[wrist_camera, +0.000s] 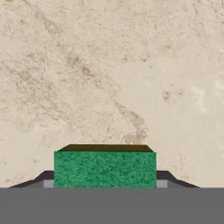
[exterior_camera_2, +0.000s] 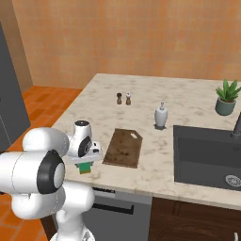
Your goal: Pick up the sponge from the counter and clean the cutting board by briefly scrubbing or pressing down on the cutting board. Once finished, release the sponge.
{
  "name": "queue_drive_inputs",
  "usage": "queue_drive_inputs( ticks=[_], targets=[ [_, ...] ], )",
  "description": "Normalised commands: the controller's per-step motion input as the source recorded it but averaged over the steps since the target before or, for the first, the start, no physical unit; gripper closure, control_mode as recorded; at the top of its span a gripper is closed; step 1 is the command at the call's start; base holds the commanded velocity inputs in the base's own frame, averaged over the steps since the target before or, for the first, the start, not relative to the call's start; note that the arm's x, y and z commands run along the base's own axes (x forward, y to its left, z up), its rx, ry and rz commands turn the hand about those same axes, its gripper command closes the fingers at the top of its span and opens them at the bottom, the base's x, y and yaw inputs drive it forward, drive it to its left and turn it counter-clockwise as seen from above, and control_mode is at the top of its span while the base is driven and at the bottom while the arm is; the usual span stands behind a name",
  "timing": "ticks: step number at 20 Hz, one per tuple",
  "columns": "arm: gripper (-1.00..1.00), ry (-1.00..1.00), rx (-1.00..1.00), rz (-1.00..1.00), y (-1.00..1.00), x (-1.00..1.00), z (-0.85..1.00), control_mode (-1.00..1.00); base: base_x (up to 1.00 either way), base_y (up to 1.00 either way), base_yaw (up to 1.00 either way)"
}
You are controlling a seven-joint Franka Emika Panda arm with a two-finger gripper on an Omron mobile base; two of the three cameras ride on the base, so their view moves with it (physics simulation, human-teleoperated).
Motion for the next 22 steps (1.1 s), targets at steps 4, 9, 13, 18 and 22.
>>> queue_drive_inputs(
  ticks=[4, 9, 13, 18, 22],
  targets=[
    [1.00, 0.00, 0.00, 0.05, 0.00, -0.04, -0.02, -1.00, 0.00, 0.00, 0.00],
    [1.00, -0.01, -0.02, 0.02, -0.18, 0.00, 0.41, -1.00, 0.00, 0.00, 0.00],
    [1.00, 0.00, 0.04, 0.00, -0.73, 0.02, 0.13, -1.00, 0.00, 0.00, 0.00],
    [1.00, 0.00, 0.06, 0.00, -0.60, 0.60, 0.02, -1.00, 0.00, 0.00, 0.00],
    [1.00, -0.02, 0.00, 0.00, -0.28, 0.37, 0.04, -1.00, 0.00, 0.00, 0.00]
  ],
)
